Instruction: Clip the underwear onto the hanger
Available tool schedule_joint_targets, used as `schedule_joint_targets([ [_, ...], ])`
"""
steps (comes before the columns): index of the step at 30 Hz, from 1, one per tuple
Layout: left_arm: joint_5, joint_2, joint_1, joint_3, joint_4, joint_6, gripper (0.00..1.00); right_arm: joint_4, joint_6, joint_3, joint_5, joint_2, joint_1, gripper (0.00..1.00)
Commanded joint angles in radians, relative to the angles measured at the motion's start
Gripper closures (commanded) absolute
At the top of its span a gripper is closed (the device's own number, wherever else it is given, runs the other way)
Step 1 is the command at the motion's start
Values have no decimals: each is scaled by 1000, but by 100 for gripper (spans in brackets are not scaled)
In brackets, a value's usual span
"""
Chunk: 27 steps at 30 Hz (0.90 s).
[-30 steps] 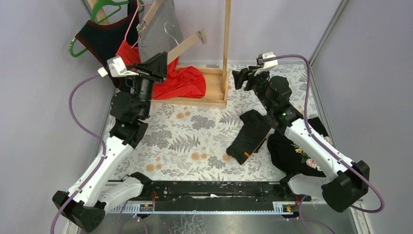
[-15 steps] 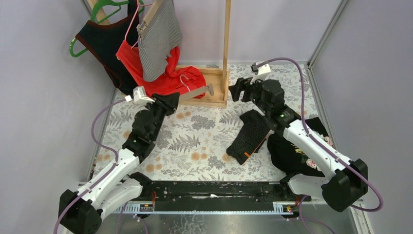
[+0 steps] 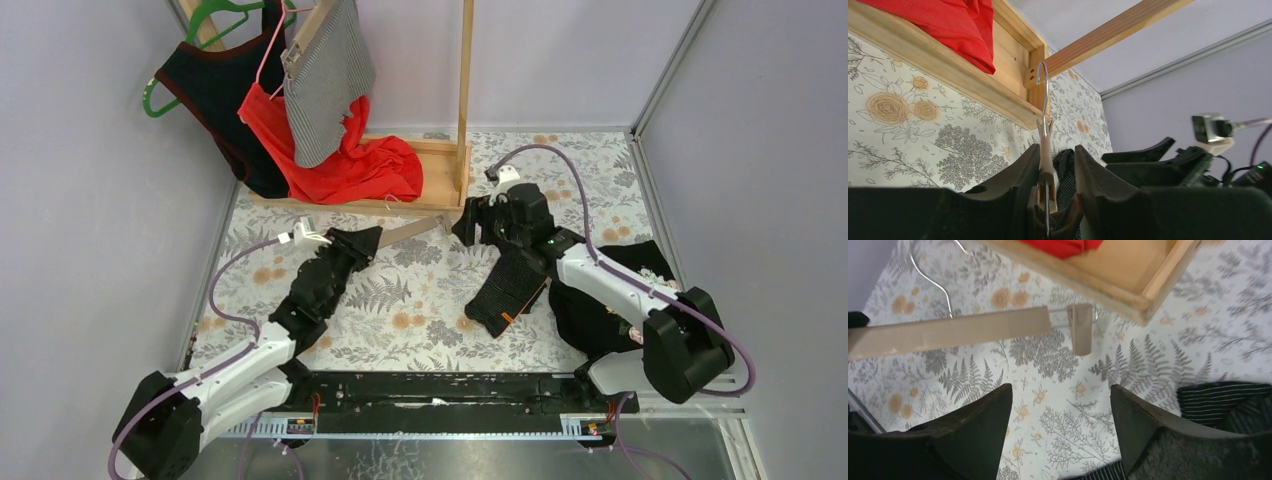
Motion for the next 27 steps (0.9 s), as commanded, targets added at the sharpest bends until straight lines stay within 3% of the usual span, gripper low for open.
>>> schedule_joint_targets([
  [1,-97,19,-33,-36,234,-27,100,30,44,-5,-48,56,28,22],
  [7,-141,67,-51,-95,381,-59,100,52,71,-5,-64,137,42,22],
  [15,-169,120,-62,-156,325,-171,100,63,88,-4,-79,220,49,23],
  [27,-123,183,-91,-200,314,-236,88,105,127,38,-91,387,107,24],
])
